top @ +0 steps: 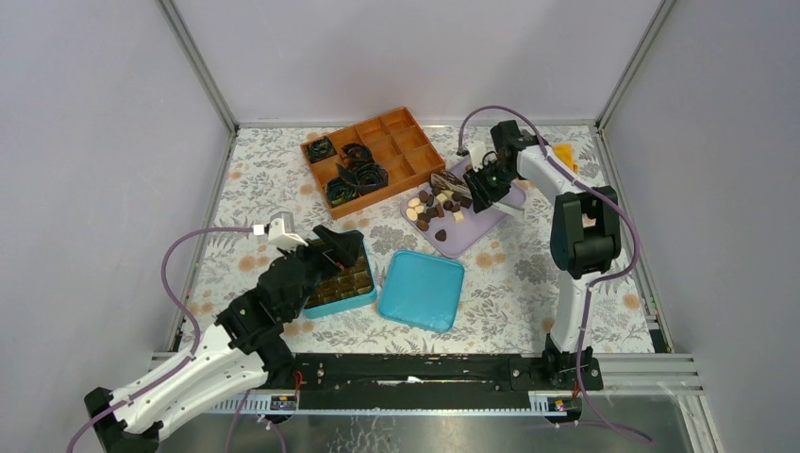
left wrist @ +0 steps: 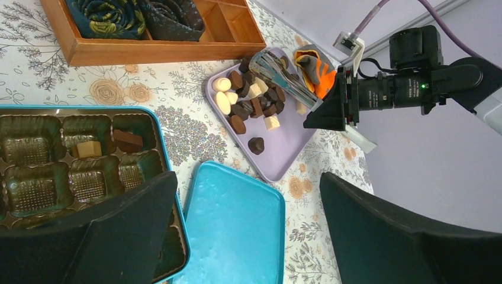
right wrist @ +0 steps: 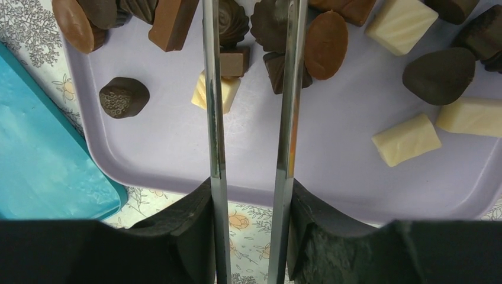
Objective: Pack the chocolate
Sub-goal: Pick up the fake chocolate from the plate.
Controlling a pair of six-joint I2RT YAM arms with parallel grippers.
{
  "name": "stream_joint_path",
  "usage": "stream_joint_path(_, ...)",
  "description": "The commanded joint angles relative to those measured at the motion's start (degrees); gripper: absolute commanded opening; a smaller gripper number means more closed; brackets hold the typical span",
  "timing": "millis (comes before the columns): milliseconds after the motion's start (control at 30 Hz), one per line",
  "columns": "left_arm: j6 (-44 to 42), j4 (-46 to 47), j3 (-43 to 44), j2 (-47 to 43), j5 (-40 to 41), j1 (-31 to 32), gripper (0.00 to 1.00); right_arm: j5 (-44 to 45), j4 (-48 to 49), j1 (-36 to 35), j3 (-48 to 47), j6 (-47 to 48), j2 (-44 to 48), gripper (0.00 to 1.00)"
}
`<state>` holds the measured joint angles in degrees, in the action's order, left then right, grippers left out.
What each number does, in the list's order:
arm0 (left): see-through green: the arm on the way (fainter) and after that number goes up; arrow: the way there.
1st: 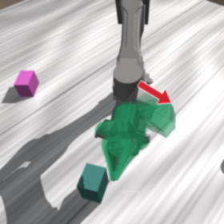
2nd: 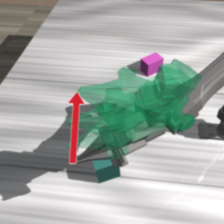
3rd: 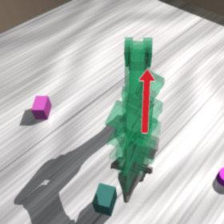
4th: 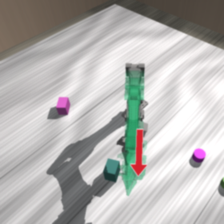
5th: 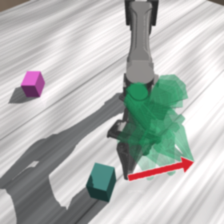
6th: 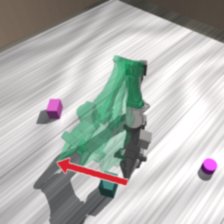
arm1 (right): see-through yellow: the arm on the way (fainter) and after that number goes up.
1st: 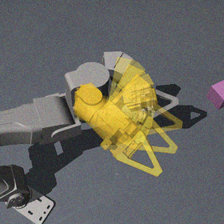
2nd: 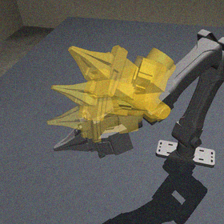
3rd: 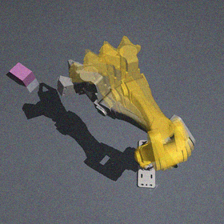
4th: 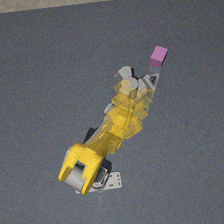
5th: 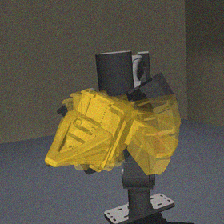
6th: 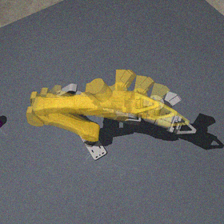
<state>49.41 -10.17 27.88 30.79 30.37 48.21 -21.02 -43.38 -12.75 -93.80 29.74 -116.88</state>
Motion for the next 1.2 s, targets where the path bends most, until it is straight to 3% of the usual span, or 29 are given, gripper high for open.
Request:
stream_joint_path(0, -0.1, 3.0, -0.3, 0.3, -0.6, -0.6, 0.99, 0.9, 0.8, -1.0, -3.1, 0.6, 0.0, 0.45)
stream_joint_path(467, 0.0, 3.0, -0.4, 0.4, -1.5, -1.3, 0.99, 5.4, 2.4, -3.5, -3.3, 0.7, -0.7, 0.43)
stream_joint_path(767, 0.2, 2.8, -0.7, -0.2, -1.6, -1.5, 0.99, 6.7, 2.2, -3.7, -2.4, 1.2, 1.0, 0.20)
stream_joint_path(1167, 0.2, 3.0, -0.5, -0.3, -2.0, -1.5, 0.99, 3.2, 0.7, -0.8, 3.7, 0.1, 9.9, 0.13)
